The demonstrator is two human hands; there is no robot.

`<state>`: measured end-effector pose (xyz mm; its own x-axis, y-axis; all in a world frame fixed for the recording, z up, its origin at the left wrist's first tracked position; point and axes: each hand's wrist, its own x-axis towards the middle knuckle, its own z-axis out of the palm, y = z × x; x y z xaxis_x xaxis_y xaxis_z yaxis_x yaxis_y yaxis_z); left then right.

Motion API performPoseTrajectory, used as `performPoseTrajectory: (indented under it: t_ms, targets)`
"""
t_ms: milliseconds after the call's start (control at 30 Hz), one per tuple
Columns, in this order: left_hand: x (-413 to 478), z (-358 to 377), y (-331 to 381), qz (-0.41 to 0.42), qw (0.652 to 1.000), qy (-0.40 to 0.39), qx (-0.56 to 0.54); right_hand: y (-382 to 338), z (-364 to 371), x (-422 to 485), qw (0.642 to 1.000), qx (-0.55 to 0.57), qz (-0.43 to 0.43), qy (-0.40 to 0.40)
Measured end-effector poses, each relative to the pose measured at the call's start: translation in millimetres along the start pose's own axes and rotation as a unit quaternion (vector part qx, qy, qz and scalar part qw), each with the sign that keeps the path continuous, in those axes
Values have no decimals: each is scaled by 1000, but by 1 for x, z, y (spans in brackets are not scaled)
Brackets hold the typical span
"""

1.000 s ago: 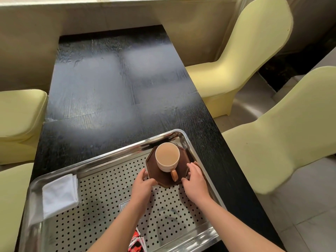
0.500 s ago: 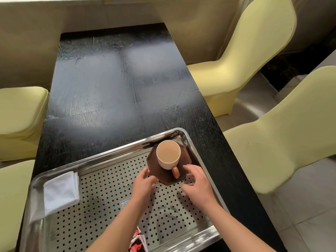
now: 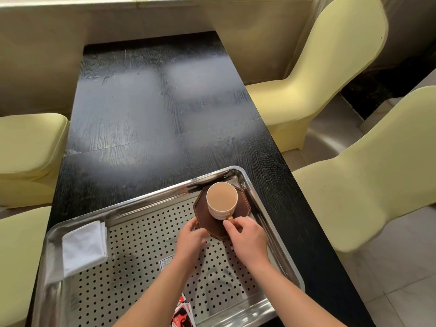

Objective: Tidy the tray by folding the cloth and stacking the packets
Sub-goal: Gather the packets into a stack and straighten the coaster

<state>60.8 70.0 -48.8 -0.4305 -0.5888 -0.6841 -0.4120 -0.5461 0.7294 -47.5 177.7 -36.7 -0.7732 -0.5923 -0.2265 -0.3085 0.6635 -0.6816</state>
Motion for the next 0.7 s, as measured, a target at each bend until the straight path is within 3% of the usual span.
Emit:
performPoseTrajectory:
  t_ms: [700]
  targets:
    - [-8, 1, 4, 2, 1000, -8, -11, 0, -5, 0, 1000, 12, 11, -1]
